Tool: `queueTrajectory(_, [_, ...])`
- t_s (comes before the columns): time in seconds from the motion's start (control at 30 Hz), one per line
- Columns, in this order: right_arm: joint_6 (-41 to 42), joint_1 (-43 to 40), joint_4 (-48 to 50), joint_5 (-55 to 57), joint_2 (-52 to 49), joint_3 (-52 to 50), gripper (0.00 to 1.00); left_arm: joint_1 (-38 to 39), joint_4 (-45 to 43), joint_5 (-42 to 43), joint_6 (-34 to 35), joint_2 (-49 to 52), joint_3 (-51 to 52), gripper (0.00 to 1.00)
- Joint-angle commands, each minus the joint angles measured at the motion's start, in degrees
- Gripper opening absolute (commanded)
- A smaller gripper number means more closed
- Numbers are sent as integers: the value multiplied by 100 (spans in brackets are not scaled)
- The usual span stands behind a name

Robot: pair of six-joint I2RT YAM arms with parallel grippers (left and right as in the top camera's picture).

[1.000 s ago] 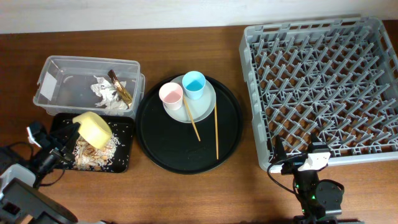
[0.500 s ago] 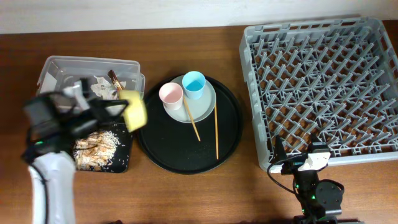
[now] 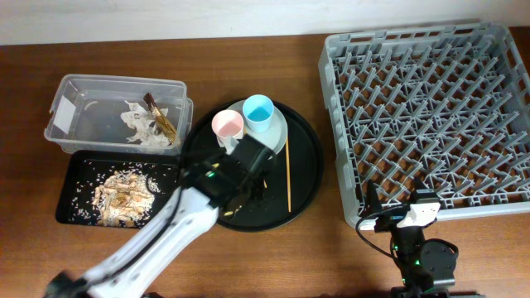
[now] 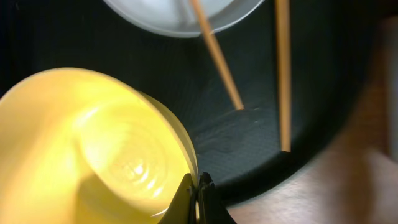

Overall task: Sort waste into correct bins and load items into the dishwasher rack
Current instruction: 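Carry the empty yellow bowl back and set it on the round tray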

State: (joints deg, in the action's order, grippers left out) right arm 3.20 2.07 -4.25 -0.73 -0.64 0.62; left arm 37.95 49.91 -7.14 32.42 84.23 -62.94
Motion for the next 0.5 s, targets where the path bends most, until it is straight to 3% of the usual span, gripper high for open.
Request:
queueTrajectory(0.0, [20, -26, -28, 52, 33, -31, 98, 26, -79, -166, 144, 691, -87, 0])
queueTrajectory(0.13, [20, -26, -31, 52, 33, -31, 98, 24, -339, -170, 142, 1139, -87, 0])
queueTrajectory(0.47, [20, -26, -28, 52, 33, -31, 98, 26, -715, 94, 144, 1172, -87, 0])
